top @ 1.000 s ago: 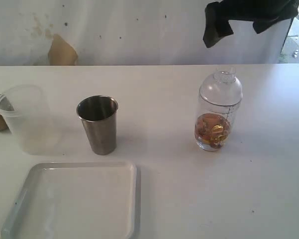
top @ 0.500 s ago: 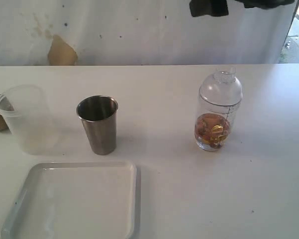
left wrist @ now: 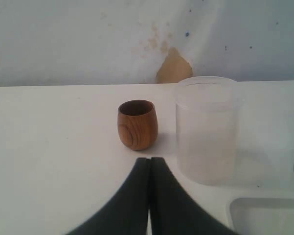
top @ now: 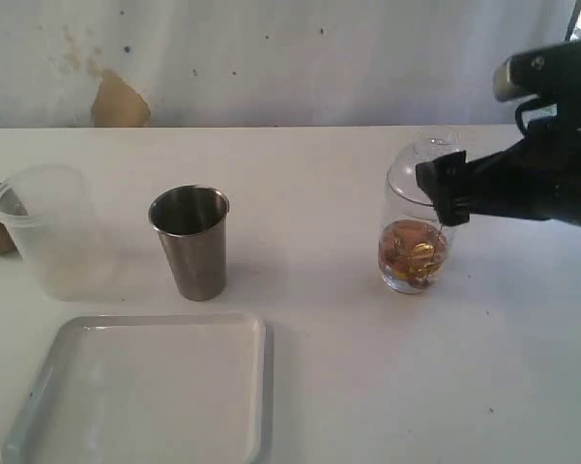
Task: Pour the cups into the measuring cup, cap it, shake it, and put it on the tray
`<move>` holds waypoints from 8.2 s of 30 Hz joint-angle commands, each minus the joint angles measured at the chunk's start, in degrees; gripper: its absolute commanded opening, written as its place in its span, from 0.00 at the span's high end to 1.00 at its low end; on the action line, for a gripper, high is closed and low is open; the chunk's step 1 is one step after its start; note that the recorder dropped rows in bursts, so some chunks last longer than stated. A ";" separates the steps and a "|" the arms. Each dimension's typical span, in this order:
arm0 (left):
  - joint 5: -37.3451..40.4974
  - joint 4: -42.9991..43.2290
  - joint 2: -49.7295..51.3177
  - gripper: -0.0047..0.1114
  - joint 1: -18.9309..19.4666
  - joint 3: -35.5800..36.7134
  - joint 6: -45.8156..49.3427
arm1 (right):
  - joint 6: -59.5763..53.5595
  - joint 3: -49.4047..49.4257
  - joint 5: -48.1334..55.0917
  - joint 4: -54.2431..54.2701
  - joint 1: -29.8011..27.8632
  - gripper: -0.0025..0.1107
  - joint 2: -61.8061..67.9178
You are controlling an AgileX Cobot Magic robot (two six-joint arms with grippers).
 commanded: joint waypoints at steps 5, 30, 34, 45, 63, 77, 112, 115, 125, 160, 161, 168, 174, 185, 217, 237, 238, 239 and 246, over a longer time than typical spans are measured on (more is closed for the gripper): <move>-0.09 0.20 -0.23 0.96 0.25 0.32 -0.08 | 0.11 8.38 -13.82 0.26 7.05 0.05 3.35; -0.09 0.20 -0.23 0.96 0.25 0.32 -0.08 | 13.37 12.59 -51.47 -7.65 7.05 0.05 33.29; -0.09 0.20 -0.23 0.96 0.25 0.32 -0.08 | 17.32 10.17 -53.91 -7.65 7.05 0.05 36.65; -0.09 0.20 -0.23 0.96 0.25 0.32 -0.08 | 17.97 6.05 -57.00 -7.65 7.05 0.05 40.81; -0.09 0.20 -0.23 0.96 0.25 0.32 -0.08 | 21.49 5.76 -63.80 -7.65 7.05 0.05 41.80; -0.09 0.20 -0.23 0.96 0.25 0.32 -0.08 | 22.75 2.19 -63.63 -7.53 7.05 0.05 46.12; -0.09 0.20 -0.23 0.96 0.25 0.32 -0.08 | 19.87 2.06 -60.05 -6.80 7.05 0.98 44.78; -0.09 0.20 -0.23 0.96 0.25 0.32 -0.08 | 18.09 2.06 -58.11 -13.78 7.05 0.98 37.94; -0.09 0.20 -0.23 0.96 0.25 0.32 -0.08 | 25.06 -5.83 -28.04 -7.73 4.65 0.98 17.55; -0.09 0.20 -0.23 0.96 0.25 0.32 -0.08 | 16.38 -10.73 -12.61 -7.03 11.46 0.98 8.97; -0.09 0.20 -0.23 0.96 0.25 0.32 -0.08 | 16.10 -10.86 -11.07 -11.88 13.51 0.98 8.50; -0.09 0.20 -0.23 0.96 0.25 0.32 -0.08 | 21.18 -12.88 -12.18 -9.82 12.82 0.98 7.66; -0.09 0.20 -0.23 0.96 0.25 0.32 -0.08 | 16.50 -13.28 -17.66 -2.52 14.59 0.98 8.15; -0.09 0.20 -0.23 0.96 0.25 0.32 -0.08 | 13.50 -15.64 -14.76 -10.27 19.83 0.98 9.75; -0.09 0.20 -0.23 0.96 0.25 0.32 -0.08 | -17.26 -53.17 -10.65 -10.54 30.97 0.98 39.90; -0.09 0.20 -0.23 0.96 0.25 0.32 -0.08 | -94.83 -53.25 -32.20 41.66 37.89 0.98 42.38; -0.09 0.20 -0.23 0.96 0.25 0.32 -0.08 | -94.83 -53.25 -30.46 41.84 37.89 0.98 42.38; -0.09 0.20 -0.23 0.96 0.25 0.32 -0.08 | -94.83 -53.25 -29.51 41.84 37.89 0.98 42.38; -0.09 0.20 -0.23 0.96 0.25 0.32 -0.08 | -94.83 -53.25 -36.67 41.63 37.89 0.98 45.49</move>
